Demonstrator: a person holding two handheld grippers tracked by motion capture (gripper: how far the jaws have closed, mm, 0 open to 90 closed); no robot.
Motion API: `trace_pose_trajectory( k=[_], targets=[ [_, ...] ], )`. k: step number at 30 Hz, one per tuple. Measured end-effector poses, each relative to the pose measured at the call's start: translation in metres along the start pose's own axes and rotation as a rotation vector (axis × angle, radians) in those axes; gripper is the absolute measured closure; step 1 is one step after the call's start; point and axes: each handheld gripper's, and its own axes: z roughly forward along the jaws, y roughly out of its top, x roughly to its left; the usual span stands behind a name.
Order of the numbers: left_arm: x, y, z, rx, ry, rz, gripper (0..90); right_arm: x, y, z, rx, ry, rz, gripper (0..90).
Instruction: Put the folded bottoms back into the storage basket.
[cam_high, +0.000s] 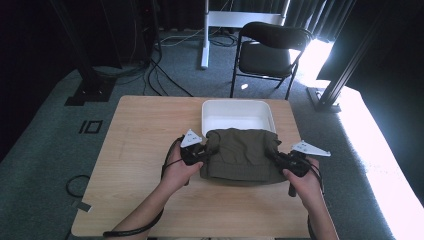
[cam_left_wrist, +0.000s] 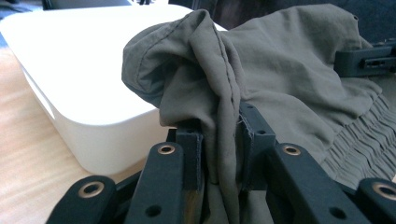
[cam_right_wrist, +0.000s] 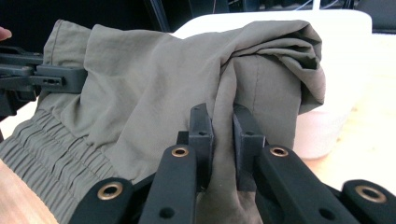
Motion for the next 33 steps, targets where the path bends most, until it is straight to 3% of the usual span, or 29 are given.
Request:
trace_pose_trajectory(
  k=[16, 21, 33],
  targets=[
    [0.012, 0.029, 0.000, -0.023, 0.019, 0.016, 75.4, -0.003, 0.027, 0.009, -0.037, -0.005, -0.005, 81.2],
    [0.018, 0.040, 0.003, -0.034, 0.034, 0.013, 75.5, -0.007, 0.043, 0.016, -0.050, -0.007, 0.007, 81.2],
    [0.032, 0.061, 0.013, -0.034, 0.035, -0.018, 75.8, -0.015, 0.058, 0.027, -0.060, -0.019, 0.028, 81.2]
  ],
)
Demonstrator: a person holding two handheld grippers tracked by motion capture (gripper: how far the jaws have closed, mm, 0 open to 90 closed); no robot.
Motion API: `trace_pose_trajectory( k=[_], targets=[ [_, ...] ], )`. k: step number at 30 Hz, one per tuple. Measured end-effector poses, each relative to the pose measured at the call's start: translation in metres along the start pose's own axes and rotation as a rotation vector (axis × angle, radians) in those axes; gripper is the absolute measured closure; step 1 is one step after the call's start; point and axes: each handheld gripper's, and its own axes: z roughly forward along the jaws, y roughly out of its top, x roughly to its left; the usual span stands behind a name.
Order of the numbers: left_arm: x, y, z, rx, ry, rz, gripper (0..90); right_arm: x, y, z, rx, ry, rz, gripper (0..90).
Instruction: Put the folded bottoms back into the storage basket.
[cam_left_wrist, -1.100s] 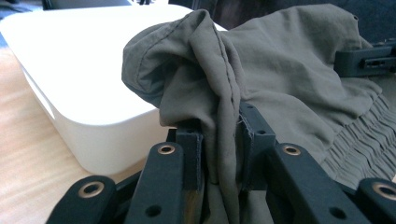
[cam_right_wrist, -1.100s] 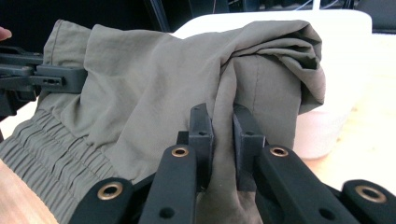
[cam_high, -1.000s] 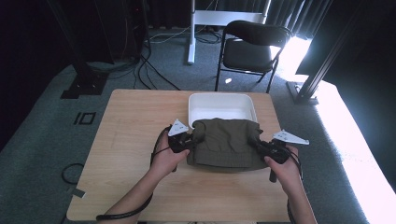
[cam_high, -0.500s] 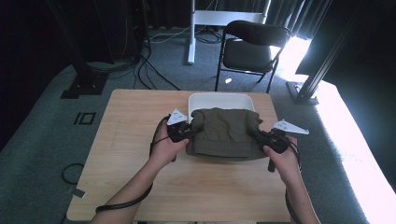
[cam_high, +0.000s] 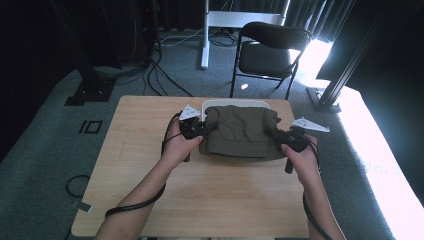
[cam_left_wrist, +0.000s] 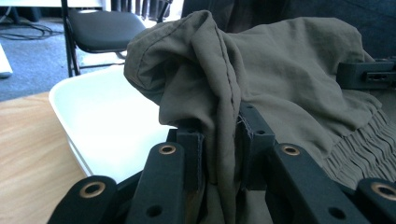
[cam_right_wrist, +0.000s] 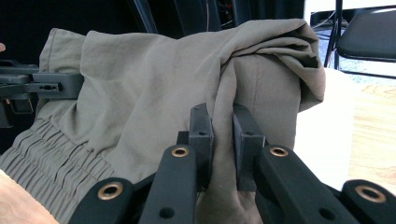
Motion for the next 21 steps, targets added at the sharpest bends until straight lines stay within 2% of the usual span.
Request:
trace_pose_trajectory(
  k=[18, 21],
  targets=[
    [0.021, 0.025, 0.023, 0.002, 0.033, -0.022, 75.9, -0.017, 0.025, 0.026, 0.008, -0.027, 0.037, 81.2],
    [0.027, 0.031, 0.030, 0.005, 0.049, -0.022, 75.9, -0.021, 0.031, 0.035, 0.013, -0.036, 0.045, 81.3]
  ],
)
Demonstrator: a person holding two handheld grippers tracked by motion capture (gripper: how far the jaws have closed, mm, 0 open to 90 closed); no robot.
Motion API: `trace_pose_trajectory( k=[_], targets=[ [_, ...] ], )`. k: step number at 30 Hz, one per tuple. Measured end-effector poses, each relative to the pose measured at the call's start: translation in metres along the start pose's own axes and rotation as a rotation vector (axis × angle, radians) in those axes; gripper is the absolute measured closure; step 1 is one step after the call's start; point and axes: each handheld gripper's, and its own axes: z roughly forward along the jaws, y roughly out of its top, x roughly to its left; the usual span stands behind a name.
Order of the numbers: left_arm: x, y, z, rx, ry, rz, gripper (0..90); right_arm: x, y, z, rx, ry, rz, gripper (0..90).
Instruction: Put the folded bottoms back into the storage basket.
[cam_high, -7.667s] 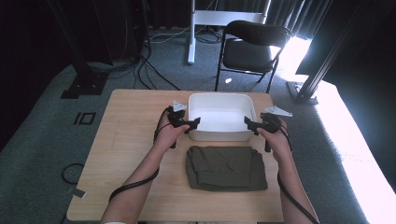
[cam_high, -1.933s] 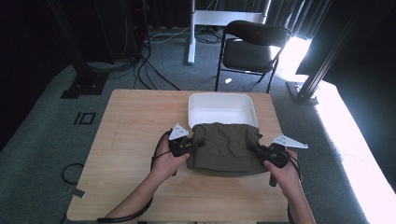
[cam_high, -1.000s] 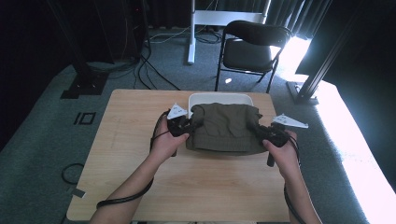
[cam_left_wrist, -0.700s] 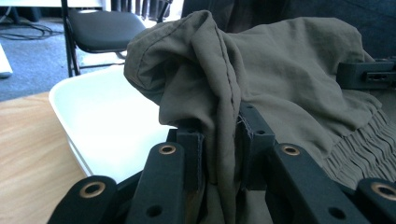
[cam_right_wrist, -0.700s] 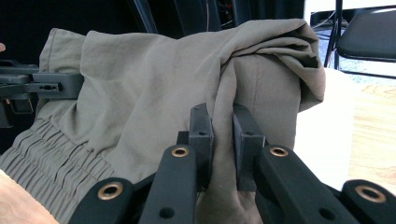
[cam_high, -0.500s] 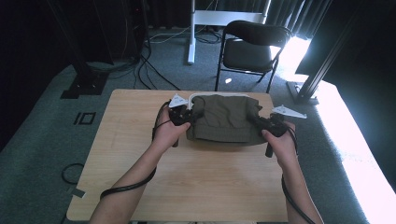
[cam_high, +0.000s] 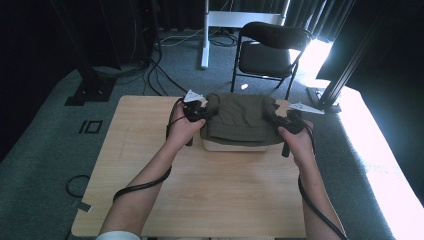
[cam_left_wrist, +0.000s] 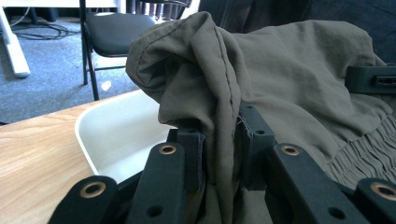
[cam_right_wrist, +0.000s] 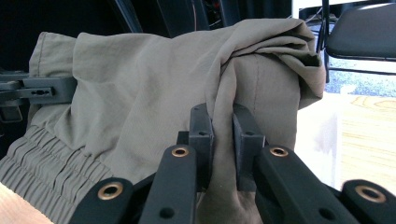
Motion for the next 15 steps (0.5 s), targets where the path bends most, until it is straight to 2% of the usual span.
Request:
trace_pose_trajectory(
  k=[9, 15],
  targets=[
    [0.008, 0.003, 0.012, 0.012, 0.018, -0.026, 76.3, -0.010, 0.004, 0.018, 0.011, -0.009, 0.023, 81.3],
    [0.013, -0.003, 0.021, 0.028, 0.018, -0.053, 76.5, -0.021, -0.003, 0.032, 0.030, -0.023, 0.042, 81.3]
  ],
)
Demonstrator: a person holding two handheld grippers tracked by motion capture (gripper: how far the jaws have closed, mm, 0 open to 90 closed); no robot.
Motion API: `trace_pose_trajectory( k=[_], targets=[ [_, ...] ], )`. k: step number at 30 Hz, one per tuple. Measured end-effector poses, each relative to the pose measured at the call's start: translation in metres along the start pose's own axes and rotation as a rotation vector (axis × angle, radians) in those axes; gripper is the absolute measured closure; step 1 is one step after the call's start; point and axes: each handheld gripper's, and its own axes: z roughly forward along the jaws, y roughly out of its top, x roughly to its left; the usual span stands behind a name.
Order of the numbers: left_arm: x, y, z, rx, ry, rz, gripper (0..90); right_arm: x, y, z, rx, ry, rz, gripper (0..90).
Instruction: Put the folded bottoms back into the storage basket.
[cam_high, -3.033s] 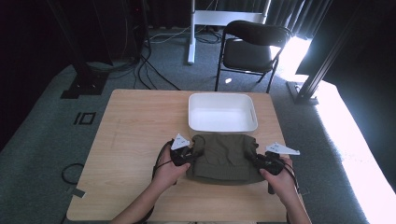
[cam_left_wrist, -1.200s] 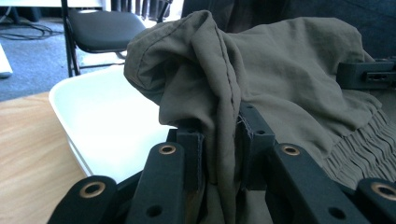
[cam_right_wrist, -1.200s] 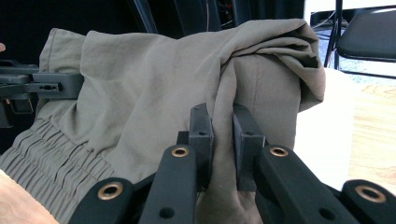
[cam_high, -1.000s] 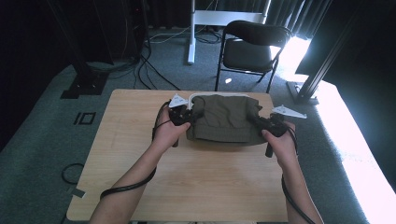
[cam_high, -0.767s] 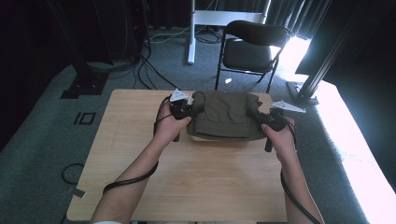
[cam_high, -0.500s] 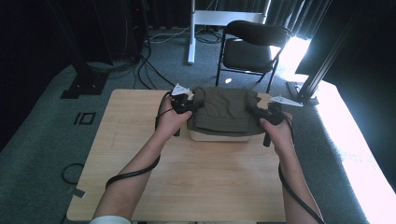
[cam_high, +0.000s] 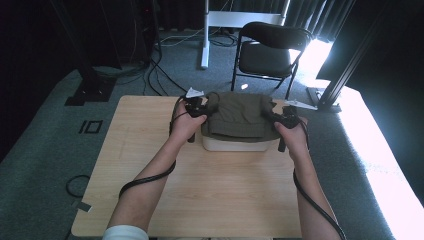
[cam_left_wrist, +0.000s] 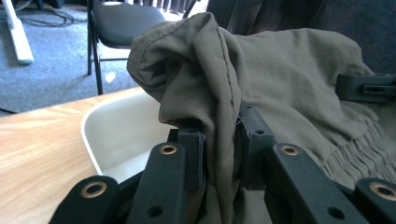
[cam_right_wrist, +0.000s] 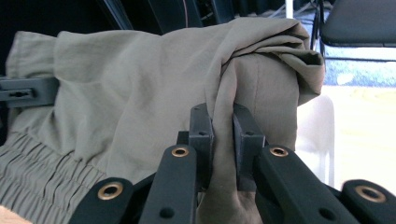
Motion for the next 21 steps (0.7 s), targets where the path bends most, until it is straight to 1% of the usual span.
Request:
trace_pose_trajectory(
  k=[1, 2, 3, 4, 5, 10, 12, 14, 15, 18, 19, 21],
  targets=[
    [0.002, -0.002, 0.003, 0.007, -0.006, -0.005, 76.6, -0.003, -0.003, 0.004, 0.008, -0.008, 0.004, 81.3],
    [0.002, -0.002, 0.003, 0.007, -0.006, -0.005, 76.6, -0.003, -0.003, 0.004, 0.008, -0.008, 0.004, 81.3],
    [0.003, -0.003, 0.003, 0.011, -0.003, -0.006, 76.6, -0.006, -0.006, 0.008, 0.009, -0.008, 0.011, 81.3],
    [0.004, -0.003, 0.004, 0.011, 0.001, -0.007, 76.6, -0.006, -0.006, 0.008, 0.009, -0.008, 0.011, 81.3],
    [0.006, -0.002, 0.007, 0.012, 0.008, -0.009, 76.7, -0.008, -0.006, 0.012, 0.014, -0.004, 0.023, 81.3],
    [0.012, -0.002, 0.013, 0.012, 0.026, -0.018, 77.0, -0.009, -0.004, 0.021, 0.016, -0.010, 0.011, 81.3],
    [0.015, -0.004, 0.017, 0.022, 0.028, -0.028, 77.1, -0.011, -0.003, 0.024, 0.021, -0.012, 0.021, 81.3],
    [0.018, -0.005, 0.021, 0.024, 0.031, -0.037, 77.2, -0.013, -0.002, 0.028, 0.023, -0.022, 0.021, 81.3],
    [0.018, -0.005, 0.024, 0.017, 0.033, -0.048, 77.3, -0.015, -0.002, 0.032, 0.023, -0.035, 0.023, 81.3],
    [0.020, -0.005, 0.032, 0.032, 0.049, -0.047, 77.3, -0.017, -0.002, 0.035, 0.021, -0.048, 0.028, 81.3],
    [0.021, -0.006, 0.036, 0.056, 0.052, -0.046, 77.4, -0.018, -0.004, 0.039, 0.039, -0.061, 0.025, 81.3],
    [0.022, -0.009, 0.040, 0.073, 0.059, -0.039, 77.4, -0.020, -0.007, 0.042, 0.049, -0.070, 0.022, 81.2]
  ],
)
